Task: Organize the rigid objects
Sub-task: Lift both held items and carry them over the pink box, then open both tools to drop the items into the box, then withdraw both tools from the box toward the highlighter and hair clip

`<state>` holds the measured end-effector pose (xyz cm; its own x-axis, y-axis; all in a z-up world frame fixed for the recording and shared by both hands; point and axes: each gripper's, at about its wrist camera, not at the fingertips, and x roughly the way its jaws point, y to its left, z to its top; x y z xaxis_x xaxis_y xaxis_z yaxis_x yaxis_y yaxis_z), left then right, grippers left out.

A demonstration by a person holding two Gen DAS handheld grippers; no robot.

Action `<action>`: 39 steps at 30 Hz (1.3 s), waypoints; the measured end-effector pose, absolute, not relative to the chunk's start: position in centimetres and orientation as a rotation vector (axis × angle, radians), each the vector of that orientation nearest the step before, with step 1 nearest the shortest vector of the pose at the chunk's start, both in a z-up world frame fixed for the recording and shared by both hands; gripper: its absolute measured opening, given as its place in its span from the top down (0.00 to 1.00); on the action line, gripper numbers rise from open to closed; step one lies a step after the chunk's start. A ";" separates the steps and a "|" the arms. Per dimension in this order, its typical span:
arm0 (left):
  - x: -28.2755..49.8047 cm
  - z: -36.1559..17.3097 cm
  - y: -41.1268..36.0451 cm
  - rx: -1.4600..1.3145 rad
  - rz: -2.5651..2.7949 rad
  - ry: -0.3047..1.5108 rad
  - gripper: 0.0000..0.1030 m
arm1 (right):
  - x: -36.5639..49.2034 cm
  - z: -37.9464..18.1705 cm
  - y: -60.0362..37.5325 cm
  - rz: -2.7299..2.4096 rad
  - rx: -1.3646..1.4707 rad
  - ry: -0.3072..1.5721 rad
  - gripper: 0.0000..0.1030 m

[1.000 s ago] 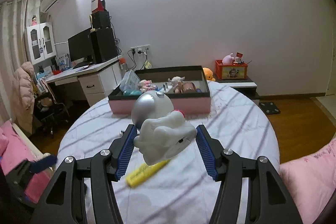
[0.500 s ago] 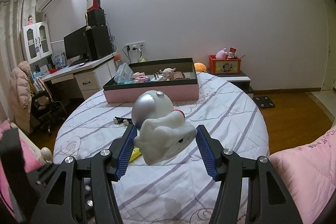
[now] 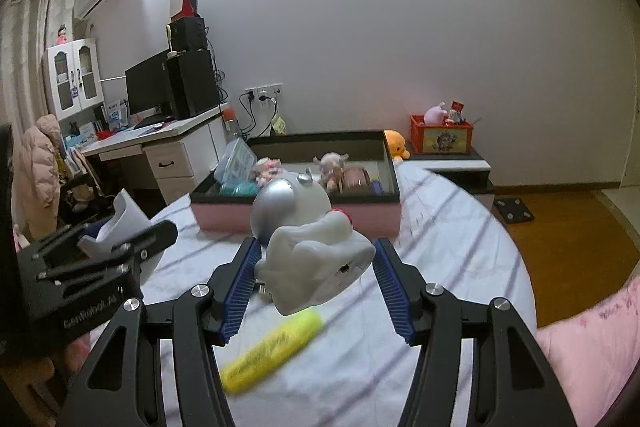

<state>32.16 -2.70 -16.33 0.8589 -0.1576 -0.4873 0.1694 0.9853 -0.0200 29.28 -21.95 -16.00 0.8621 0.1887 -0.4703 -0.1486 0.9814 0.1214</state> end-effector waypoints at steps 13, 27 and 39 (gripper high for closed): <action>49.7 -16.6 -5.6 0.103 -0.209 0.669 0.41 | 43.4 -15.0 -21.7 0.161 0.014 0.572 0.42; 52.8 -18.1 -5.4 0.090 -0.158 0.693 0.12 | 48.9 -18.7 -21.5 0.157 0.016 0.667 0.18; 37.1 -8.9 -2.2 0.047 -0.077 0.356 0.00 | 36.9 -10.0 -21.5 0.162 0.047 0.430 0.14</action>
